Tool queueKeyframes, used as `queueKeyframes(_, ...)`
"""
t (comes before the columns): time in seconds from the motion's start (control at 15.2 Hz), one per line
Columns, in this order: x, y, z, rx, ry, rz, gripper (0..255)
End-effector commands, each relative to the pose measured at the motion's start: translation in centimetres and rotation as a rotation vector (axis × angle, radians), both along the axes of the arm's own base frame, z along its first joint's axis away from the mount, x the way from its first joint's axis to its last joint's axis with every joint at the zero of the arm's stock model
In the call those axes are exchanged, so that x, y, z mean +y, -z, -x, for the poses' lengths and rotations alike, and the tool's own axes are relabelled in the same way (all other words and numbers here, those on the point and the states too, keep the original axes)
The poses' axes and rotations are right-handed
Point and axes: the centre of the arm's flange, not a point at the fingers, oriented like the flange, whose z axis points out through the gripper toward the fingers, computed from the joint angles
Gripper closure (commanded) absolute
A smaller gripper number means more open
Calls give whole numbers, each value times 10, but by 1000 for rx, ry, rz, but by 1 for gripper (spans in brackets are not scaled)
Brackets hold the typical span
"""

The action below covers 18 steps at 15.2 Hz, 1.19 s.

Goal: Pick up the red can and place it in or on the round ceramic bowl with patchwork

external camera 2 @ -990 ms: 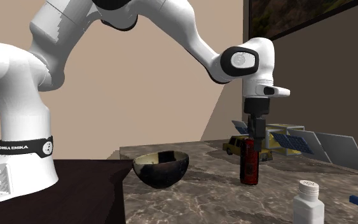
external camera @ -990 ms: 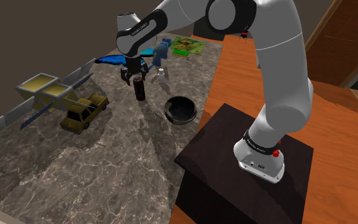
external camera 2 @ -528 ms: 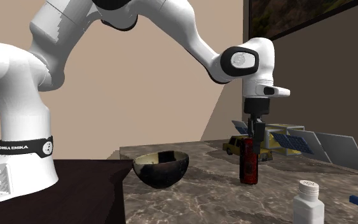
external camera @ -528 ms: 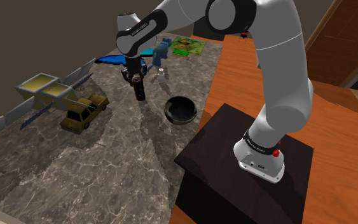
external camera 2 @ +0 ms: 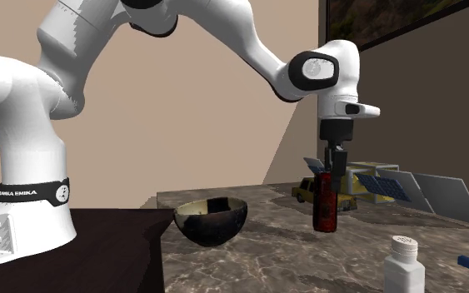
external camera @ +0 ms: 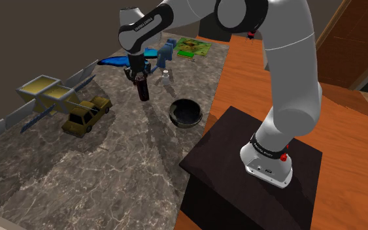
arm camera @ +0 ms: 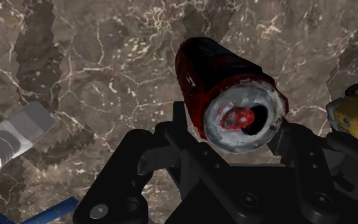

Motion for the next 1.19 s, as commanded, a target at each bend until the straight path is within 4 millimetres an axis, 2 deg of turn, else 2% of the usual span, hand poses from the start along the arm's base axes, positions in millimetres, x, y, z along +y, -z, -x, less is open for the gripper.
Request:
queueKeyframes(0.0, 0, -11, -1, 0, 0, 0, 255)
queueKeyframes(1.12, 0, -100, -1, 0, 0, 0, 255)
